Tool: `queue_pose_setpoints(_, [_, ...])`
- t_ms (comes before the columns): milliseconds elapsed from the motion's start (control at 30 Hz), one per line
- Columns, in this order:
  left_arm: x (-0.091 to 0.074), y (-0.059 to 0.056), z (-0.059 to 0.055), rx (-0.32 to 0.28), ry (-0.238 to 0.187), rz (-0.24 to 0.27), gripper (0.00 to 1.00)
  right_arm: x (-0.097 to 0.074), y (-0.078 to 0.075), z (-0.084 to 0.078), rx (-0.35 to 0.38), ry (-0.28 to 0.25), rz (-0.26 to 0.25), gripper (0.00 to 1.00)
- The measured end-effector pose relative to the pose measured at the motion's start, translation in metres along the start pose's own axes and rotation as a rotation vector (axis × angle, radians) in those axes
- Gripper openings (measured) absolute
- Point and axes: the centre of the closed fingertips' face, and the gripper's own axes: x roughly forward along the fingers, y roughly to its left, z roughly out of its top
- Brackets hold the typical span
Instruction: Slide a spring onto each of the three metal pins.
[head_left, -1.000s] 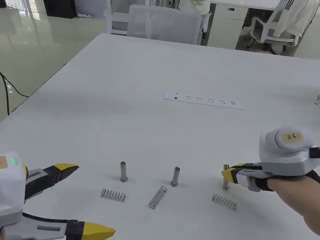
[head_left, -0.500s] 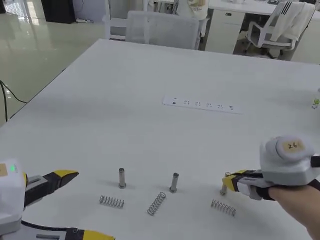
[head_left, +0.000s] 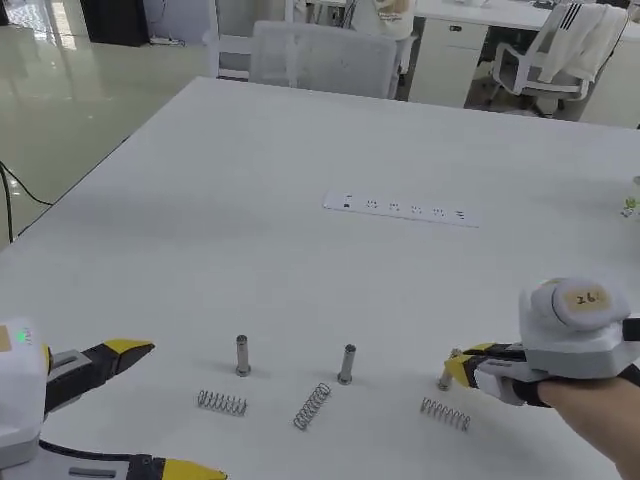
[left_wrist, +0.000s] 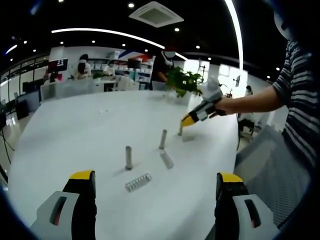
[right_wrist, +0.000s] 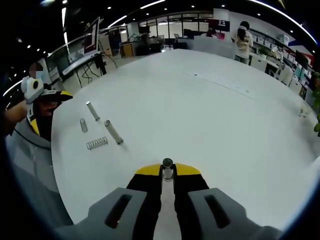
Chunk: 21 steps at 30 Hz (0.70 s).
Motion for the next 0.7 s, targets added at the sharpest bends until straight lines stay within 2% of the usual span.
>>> queue_pose_setpoints(267, [-0.0003,0.0007,-0.0016,-0.005,0.001,0.003,0.97,-0.0001,0.0017,-0.0009,-0.028,0.007,-0.002,0.05])
queue_pose_setpoints(700, [0.0003,0.0,-0.0019,-0.003,0.002,0.001,0.97,-0.0013,0.0027,0.0063,-0.011,-0.017,0.008,0.08])
